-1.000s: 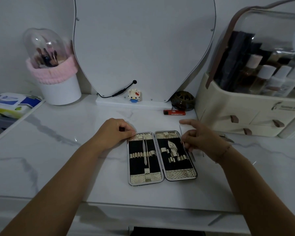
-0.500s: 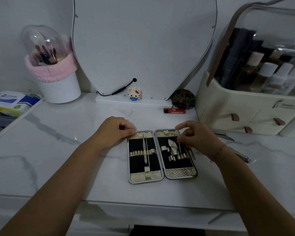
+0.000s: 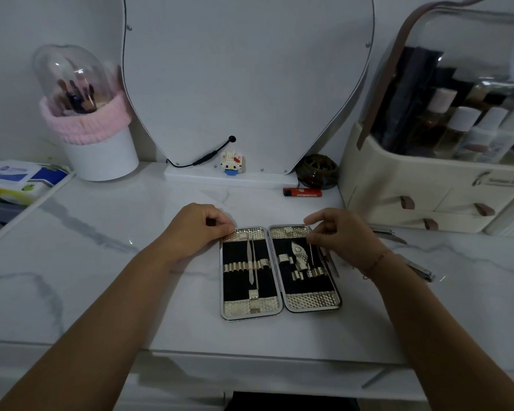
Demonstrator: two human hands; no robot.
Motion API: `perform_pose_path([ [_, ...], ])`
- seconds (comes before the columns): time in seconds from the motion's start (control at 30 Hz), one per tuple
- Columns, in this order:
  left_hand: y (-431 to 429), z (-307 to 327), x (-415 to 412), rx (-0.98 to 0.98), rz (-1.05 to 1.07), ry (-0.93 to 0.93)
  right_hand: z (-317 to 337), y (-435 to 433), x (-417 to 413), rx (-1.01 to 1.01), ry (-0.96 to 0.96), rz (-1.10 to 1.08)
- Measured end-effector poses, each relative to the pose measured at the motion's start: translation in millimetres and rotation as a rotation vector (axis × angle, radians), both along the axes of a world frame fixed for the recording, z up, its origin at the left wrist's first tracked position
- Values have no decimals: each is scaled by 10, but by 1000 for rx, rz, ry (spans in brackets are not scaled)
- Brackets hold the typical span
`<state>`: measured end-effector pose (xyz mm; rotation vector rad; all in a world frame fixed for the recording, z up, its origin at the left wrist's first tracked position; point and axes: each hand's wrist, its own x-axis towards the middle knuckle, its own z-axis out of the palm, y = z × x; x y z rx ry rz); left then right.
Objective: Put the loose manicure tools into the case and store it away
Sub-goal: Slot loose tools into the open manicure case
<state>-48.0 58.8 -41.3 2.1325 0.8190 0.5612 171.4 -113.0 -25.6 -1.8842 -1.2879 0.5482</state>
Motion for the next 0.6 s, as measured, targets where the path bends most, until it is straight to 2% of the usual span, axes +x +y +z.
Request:
perform_pose_path([
  [0.17,4,-5,0,-3,2,1,29,-17,-5,-33,-25,22],
  [0.3,-9,-7,6,-21,-4,-19,21,-53,17,-75,-139,3],
  [0.5,-8,-25,13,-71,9,-53,66,-74,-19,-111,-80,27],
  [0.6,-19,-23,18,-63,13,-52,63,-44,-48,-91,10,13],
])
